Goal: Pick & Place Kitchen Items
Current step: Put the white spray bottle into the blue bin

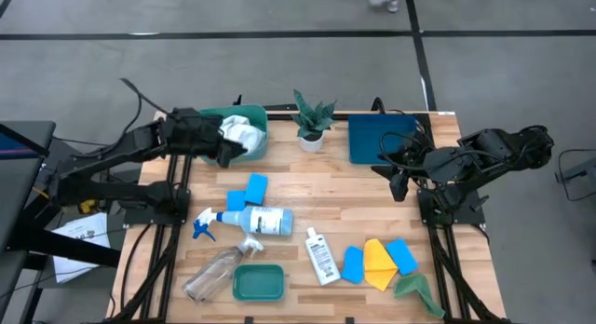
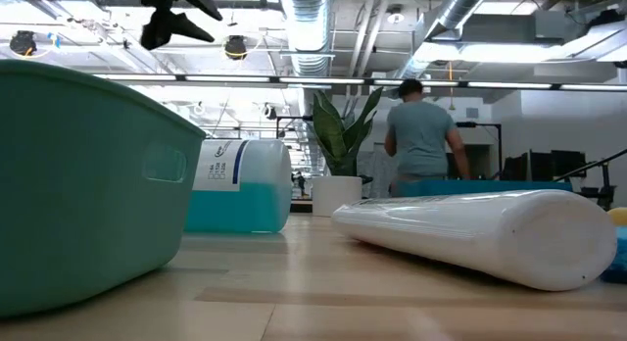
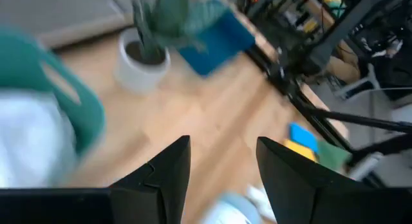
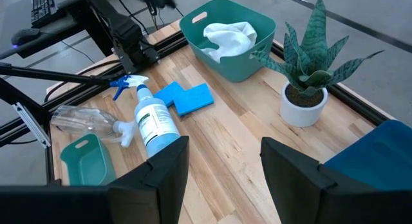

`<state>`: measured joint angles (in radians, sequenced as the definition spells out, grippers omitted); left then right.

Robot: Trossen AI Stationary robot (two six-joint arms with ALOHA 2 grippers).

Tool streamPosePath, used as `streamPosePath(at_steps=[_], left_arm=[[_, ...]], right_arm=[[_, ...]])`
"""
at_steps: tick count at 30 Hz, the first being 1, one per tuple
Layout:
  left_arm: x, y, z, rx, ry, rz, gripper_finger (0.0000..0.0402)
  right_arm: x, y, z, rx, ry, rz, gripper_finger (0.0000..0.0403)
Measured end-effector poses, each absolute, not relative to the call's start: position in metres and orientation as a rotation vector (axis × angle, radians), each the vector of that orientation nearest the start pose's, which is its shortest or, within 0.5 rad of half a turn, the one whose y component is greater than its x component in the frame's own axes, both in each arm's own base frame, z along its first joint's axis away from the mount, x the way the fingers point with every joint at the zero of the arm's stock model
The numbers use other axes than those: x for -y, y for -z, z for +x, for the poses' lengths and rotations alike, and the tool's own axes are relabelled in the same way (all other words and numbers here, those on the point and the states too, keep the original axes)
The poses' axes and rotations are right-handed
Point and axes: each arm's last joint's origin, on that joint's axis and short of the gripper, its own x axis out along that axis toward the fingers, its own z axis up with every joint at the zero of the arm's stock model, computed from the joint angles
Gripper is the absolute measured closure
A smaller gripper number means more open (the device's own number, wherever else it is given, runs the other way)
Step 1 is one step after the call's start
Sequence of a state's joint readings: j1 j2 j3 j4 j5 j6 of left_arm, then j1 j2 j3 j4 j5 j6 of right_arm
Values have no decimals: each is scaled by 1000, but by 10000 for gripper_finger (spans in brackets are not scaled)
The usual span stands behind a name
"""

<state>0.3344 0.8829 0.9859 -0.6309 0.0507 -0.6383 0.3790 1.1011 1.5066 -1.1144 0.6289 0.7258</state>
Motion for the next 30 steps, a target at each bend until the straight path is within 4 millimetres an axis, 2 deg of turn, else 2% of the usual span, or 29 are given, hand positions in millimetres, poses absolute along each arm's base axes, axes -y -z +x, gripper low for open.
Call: streamPosePath(at_steps=[9,15,21,30], left_arm=[[-21,-333,167,-543,-426,-1098,230],[4,-322,172,-623,-540,-1341,230],[29,-299,183,-754,-761,-1395,255],[57,-253,217,-913,-998,-1359,302]], right_arm=[[-48,-431,165,-497,445,356,218],[-47,-431,165,-494,449,371,218],[-47,-431,165,-492,452,381,218],[-47,-431,165,-497,453,378,218]])
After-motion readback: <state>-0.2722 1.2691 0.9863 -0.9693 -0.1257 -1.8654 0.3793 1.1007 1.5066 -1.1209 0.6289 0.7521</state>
